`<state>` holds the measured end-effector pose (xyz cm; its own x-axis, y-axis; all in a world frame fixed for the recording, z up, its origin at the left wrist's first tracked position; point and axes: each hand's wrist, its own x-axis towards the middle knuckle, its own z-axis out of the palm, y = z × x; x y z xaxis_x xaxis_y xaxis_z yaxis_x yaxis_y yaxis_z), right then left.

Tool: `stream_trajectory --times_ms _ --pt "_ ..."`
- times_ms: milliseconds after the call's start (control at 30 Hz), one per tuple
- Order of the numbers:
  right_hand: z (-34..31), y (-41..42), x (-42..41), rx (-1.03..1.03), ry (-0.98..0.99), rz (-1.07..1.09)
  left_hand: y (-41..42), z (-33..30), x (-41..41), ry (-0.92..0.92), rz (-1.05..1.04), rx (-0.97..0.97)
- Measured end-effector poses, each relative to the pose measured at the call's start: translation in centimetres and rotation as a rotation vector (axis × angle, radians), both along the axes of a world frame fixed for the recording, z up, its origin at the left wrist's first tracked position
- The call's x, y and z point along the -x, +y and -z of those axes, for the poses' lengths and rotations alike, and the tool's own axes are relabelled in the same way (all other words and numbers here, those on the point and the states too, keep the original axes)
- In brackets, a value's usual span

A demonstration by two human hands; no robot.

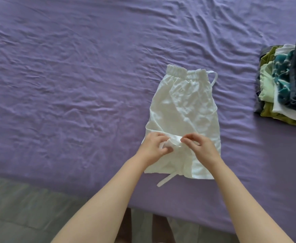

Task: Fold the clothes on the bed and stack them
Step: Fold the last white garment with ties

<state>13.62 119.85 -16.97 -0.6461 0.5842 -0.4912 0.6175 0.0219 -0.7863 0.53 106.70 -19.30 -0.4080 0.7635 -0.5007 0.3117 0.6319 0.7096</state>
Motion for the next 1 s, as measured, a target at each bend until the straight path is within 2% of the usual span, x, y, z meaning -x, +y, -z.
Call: stream_trajectory --times_ms 67,133,200,267,333,400,600,700,800,867,1000 --pt "0.4 0.6 -0.3 0.079 0.018 0.021 -1.6 0.2 0.3 0.138 -0.09 0.036" --pt "0.5 0.7 -0.4 0.15 0.048 -0.122 -2.8 0.2 0.3 0.233 -0.168 0.09" --pt "0.8 0.2 0.1 0.134 -0.021 -0.329 -2.6 0.2 0.3 0.172 -0.177 0.105" --pt "1.7 -0.3 0.7 -0.025 -0.125 -0.417 -1.4 -0.2 0.6 -0.032 -0.296 0.054" --pt "2.3 -0.2 1.5 -0.122 -0.152 -0.307 -0.3 -0.5 1.1 -0.145 -0.463 -0.006" --pt "2.6 0.2 1.8 -0.122 -0.083 -0.191 -0.1 -0.6 1.5 -0.105 -0.544 -0.043" --pt "1.9 1.8 3.7 -0.135 0.045 -0.094 -3.4 -0.5 -1.4 0.095 -0.576 -0.025" --pt "1.1 2.7 4.8 -0.158 0.142 -0.058 -4.2 -1.0 -2.9 0.106 -0.636 -0.054" --pt "0.5 3.3 5.3 -0.146 0.159 -0.018 -3.4 -1.8 -3.5 0.07 -0.667 -0.112" --pt "0.2 3.4 5.4 -0.119 0.155 0.005 -2.1 -1.9 -3.6 0.09 -0.719 -0.069" --pt "-0.1 3.0 5.6 -0.067 0.171 0.015 1.4 -1.5 -3.0 0.225 -0.731 0.173"
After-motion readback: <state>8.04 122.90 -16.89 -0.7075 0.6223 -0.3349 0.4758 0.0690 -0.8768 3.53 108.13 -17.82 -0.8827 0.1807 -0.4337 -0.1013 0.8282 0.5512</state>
